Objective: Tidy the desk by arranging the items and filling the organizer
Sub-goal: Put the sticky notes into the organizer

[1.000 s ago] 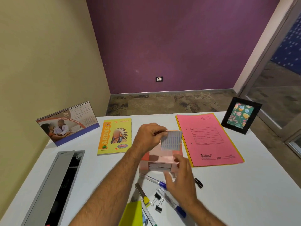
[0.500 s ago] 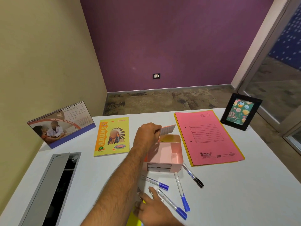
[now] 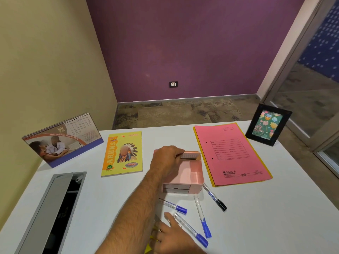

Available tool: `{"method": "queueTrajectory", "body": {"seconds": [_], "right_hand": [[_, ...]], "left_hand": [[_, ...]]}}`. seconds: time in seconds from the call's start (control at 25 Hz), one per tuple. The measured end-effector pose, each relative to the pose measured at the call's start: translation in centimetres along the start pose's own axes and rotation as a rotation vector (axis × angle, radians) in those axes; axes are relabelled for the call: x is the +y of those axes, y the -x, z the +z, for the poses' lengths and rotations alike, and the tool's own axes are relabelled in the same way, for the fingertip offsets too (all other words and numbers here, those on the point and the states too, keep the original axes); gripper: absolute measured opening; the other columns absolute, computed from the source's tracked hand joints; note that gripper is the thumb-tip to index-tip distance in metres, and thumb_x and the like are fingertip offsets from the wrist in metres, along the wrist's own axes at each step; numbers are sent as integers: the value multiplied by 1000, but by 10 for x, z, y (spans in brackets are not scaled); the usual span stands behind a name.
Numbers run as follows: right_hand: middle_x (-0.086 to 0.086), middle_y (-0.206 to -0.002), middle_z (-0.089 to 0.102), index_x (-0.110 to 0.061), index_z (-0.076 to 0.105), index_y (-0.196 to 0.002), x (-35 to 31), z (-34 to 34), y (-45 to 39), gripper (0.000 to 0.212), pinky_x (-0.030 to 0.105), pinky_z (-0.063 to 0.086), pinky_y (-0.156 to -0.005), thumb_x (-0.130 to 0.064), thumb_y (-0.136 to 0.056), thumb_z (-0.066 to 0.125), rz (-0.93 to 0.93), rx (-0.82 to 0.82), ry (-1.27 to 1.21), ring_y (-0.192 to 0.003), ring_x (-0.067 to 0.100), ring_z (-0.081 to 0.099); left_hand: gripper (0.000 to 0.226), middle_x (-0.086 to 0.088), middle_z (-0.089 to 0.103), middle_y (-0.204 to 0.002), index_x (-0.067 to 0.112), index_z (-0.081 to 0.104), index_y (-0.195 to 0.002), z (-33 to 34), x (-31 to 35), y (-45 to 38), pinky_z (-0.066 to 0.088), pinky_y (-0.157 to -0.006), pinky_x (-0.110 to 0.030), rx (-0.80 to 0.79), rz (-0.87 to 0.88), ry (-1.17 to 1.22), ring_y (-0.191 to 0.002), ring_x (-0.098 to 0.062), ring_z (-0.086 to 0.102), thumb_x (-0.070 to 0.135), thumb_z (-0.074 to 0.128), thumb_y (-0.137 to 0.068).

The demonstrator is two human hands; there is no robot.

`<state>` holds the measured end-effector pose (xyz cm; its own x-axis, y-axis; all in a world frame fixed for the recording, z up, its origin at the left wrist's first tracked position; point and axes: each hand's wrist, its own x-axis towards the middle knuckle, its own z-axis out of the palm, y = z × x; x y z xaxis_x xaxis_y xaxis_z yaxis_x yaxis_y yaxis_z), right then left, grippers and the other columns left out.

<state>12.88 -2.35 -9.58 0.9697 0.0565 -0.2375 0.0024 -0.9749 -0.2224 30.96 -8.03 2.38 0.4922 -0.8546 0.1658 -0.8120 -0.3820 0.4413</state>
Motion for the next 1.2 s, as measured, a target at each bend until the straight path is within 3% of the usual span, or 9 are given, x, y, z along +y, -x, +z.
{"method": "queueTrajectory", "body": {"seconds": [0.12, 0.24, 0.4, 0.52, 0.64, 0.84, 1.0, 1.12, 1.2], "right_hand": [[-25, -91, 72, -43, 73, -88, 3, -1, 3, 36, 44, 57, -88, -62, -58, 77, -105, 218, 133, -100, 8, 66], [-24, -92, 70, -36, 59, -98, 2, -29, 11, 42, 26, 53, -86, -46, -62, 78, -64, 499, 72, -100, 1, 58], [-11, -89, 68, -30, 67, -103, 17, -47, 14, 35, 22, 47, -73, -4, -79, 65, 271, 828, -470, -84, 6, 55], [-3, -88, 69, -33, 67, -98, 35, -67, 18, 25, 30, 52, -68, -12, -99, 55, 606, 892, -990, -81, 15, 64], [5, -89, 70, -26, 66, -103, 56, -84, 22, 16, 36, 59, -63, -18, -101, 52, 735, 972, -1267, -76, 20, 69], [4, -82, 72, -19, 67, -105, 72, -92, 19, 14, 27, 56, -55, -17, -100, 54, 715, 1038, -1378, -73, 24, 69], [-11, -103, 69, -32, 62, -111, 74, -74, 32, 18, 28, 57, -77, -23, -96, 61, 776, 1025, -1111, -97, 12, 67], [-12, -130, 54, -32, 55, -126, 74, -33, 60, 39, 16, 45, -93, -54, -95, 46, 633, 807, -617, -116, -4, 50], [-10, -139, 48, -28, 53, -131, 76, -2, 78, 56, 26, 47, -99, -66, -92, 38, 530, 662, -401, -124, 0, 44]], "left_hand": [[26, 1, 72, -113, 25, 71, -117, 11, -3, 2, 49, -86, -30, -92, -52, -15, -100, -21, 65, 31, 56, -96], [31, 1, 71, -119, 24, 68, -122, 11, -10, 3, 48, -95, -34, -148, -115, 26, -110, -23, 62, 35, 55, -96], [33, 4, 75, -102, 20, 75, -107, -13, -19, -1, 54, -89, -37, -154, -178, 284, -92, -11, 67, 45, 58, -93], [46, 4, 76, -81, 14, 78, -86, -40, -20, 0, 57, -80, -36, -191, -238, 535, -76, -11, 70, 53, 53, -94], [47, 1, 76, -81, 13, 78, -86, -54, -18, 6, 51, -67, -27, -298, -244, 623, -75, -13, 69, 55, 56, -91], [13, -2, 73, -75, 10, 77, -88, -50, -11, 9, 55, -66, -25, -274, -93, 575, -66, -7, 67, 10, 83, -76], [12, 7, 73, -75, 15, 79, -91, -50, -2, 2, 58, -70, -29, -151, -67, 464, -68, -6, 66, 13, 80, -79], [13, 8, 74, -81, 18, 80, -91, -48, 0, -3, 59, -77, -32, -38, -63, 423, -74, -6, 68, 13, 78, -79], [14, 8, 75, -85, 20, 80, -93, -44, 2, -7, 57, -79, -31, 31, -55, 362, -77, -7, 66, 14, 77, -80]]}}
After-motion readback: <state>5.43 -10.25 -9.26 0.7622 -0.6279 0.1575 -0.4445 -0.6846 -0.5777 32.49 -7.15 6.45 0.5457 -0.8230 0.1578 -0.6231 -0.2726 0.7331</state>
